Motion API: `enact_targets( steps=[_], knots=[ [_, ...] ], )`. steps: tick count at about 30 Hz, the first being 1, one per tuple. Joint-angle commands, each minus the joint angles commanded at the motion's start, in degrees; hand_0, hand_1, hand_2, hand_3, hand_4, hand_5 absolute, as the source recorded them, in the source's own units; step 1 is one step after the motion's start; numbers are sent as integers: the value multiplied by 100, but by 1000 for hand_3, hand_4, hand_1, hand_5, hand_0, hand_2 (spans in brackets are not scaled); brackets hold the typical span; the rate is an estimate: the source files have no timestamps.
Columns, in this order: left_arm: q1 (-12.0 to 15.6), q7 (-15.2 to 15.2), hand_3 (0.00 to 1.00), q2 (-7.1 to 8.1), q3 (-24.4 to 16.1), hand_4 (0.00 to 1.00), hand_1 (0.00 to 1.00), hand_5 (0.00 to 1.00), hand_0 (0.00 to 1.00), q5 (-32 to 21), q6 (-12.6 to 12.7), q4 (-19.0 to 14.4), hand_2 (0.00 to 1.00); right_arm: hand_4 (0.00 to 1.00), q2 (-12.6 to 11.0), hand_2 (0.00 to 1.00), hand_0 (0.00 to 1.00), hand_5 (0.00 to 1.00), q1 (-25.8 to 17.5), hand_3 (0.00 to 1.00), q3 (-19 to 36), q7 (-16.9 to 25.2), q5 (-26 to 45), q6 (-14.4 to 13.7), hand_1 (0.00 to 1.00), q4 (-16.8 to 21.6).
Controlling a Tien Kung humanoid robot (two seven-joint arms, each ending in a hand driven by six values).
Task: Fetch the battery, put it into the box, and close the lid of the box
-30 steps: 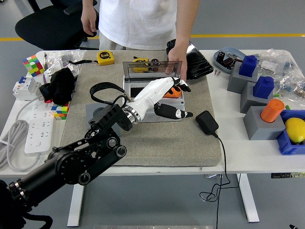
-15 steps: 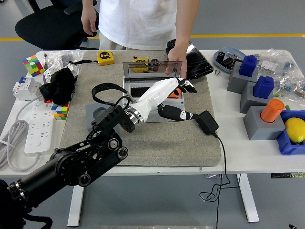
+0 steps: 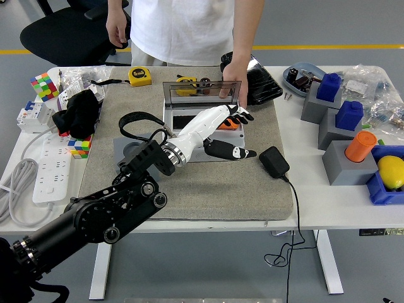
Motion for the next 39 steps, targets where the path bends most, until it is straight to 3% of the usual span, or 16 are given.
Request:
enact_targets(
  steps=[15, 33, 39],
  knots=[
    [5, 18, 761, 0, -24, 998, 774, 334, 686, 67, 35, 346, 767, 951, -3, 654, 567, 488, -3, 554, 3, -2, 3, 3, 626, -1],
    [54, 126, 758, 0, -276, 998, 765, 333, 681, 365, 26, 506, 762, 951, 4, 654, 567, 488, -5, 554, 28, 1, -13, 4, 626, 0],
    [104, 177, 757, 132, -389, 998, 763, 333, 669, 490, -12, 438, 756, 951, 2, 654, 567, 488, -8, 554, 40, 3, -16, 1, 626, -1]
  ],
)
